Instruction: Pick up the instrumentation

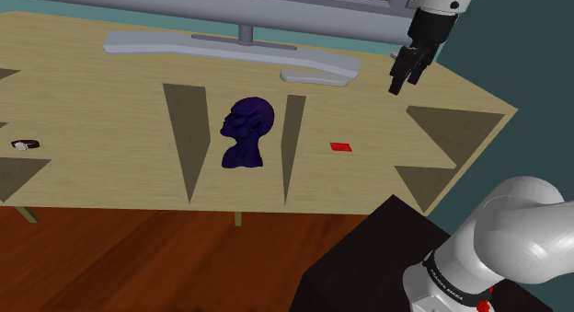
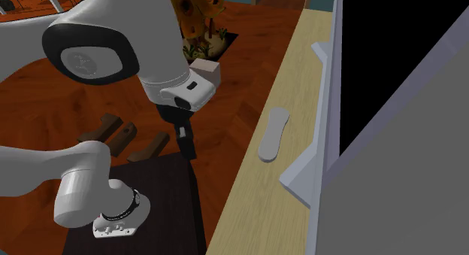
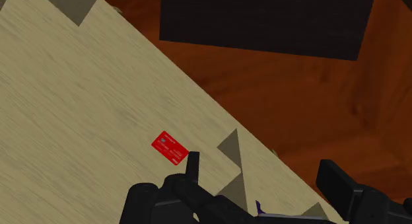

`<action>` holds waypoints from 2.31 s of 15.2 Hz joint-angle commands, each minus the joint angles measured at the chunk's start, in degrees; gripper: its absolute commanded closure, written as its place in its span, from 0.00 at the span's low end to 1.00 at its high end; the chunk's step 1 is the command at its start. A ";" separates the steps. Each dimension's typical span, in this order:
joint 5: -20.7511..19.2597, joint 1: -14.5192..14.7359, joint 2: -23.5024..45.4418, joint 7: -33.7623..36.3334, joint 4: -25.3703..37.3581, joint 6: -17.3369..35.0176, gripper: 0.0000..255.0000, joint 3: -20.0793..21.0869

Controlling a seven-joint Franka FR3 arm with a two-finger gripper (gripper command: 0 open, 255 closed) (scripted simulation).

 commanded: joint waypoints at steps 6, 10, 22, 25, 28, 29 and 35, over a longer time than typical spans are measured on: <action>-0.50 3.43 10.89 -12.79 6.96 4.21 0.00 -4.96; 0.72 6.15 20.01 -23.07 13.96 6.24 0.00 -8.12; 9.31 9.87 47.15 -51.39 40.71 4.30 0.00 -10.89; 9.22 9.90 46.76 -51.37 37.90 6.73 0.00 -10.80; 9.16 9.95 46.51 -51.38 35.27 9.12 0.00 -10.77; 9.15 9.96 46.46 -51.38 34.43 9.91 0.00 -10.76; 9.13 9.95 46.34 -51.41 33.92 10.30 1.00 -10.77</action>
